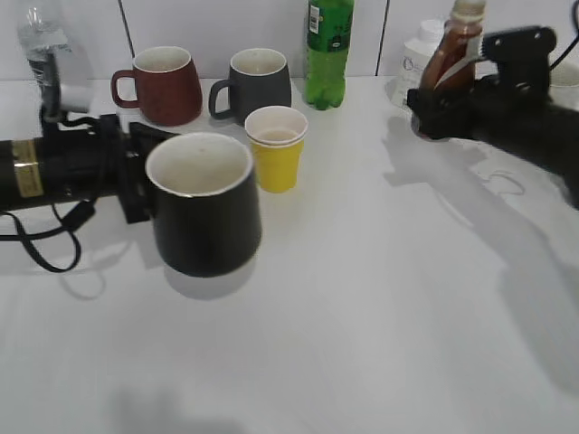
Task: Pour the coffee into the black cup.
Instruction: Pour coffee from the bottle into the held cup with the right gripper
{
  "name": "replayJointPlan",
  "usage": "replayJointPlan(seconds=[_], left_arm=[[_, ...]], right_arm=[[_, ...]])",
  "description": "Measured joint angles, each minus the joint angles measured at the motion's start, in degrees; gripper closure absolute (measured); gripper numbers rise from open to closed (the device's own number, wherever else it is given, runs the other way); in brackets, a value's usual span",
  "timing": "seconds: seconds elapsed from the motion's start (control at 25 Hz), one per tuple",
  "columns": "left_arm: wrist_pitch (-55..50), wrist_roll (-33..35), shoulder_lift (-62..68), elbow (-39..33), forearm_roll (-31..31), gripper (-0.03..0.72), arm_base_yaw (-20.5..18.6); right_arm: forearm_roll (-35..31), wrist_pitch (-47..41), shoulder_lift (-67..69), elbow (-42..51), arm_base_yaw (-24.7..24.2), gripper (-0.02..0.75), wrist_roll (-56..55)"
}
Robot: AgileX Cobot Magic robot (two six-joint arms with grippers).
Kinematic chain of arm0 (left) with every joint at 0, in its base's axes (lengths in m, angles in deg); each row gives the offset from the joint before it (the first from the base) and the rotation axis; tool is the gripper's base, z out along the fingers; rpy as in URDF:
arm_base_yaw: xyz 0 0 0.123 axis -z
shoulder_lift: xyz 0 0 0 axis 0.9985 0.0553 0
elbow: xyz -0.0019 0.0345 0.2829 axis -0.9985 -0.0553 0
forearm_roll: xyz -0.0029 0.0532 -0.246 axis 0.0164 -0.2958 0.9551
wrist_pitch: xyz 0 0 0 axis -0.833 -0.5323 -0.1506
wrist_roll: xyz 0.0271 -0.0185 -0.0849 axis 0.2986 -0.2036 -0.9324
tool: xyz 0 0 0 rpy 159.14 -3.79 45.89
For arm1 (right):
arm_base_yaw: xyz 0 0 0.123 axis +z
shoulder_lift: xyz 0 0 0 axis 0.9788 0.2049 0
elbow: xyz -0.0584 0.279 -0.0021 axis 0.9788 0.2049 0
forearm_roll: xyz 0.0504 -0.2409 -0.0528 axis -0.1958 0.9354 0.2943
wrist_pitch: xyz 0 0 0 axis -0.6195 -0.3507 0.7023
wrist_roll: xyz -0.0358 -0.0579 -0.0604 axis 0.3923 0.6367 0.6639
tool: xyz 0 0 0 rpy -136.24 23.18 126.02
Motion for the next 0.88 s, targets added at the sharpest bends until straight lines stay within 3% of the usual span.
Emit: replayJointPlan(seconds=[0.36,0.68,0.88], left_arm=[[0.0,0.0,0.0,1.0,10.1,0.646,10.2],[-2.9,-0.6,0.0,7.8,10.3,0.646,16.1],[-5.0,-1.7,0.1,10.9,10.3,0.646,18.4]], right_arm=[[16.5,-1.4,-18.4,9.7,0.0,0.195,0.2],[24.6,-2.9,-30.3,11.6,0.0,0.195,2.8],[26.5,-2.9,-34.3,11.6,0.0,0.195,4.1]])
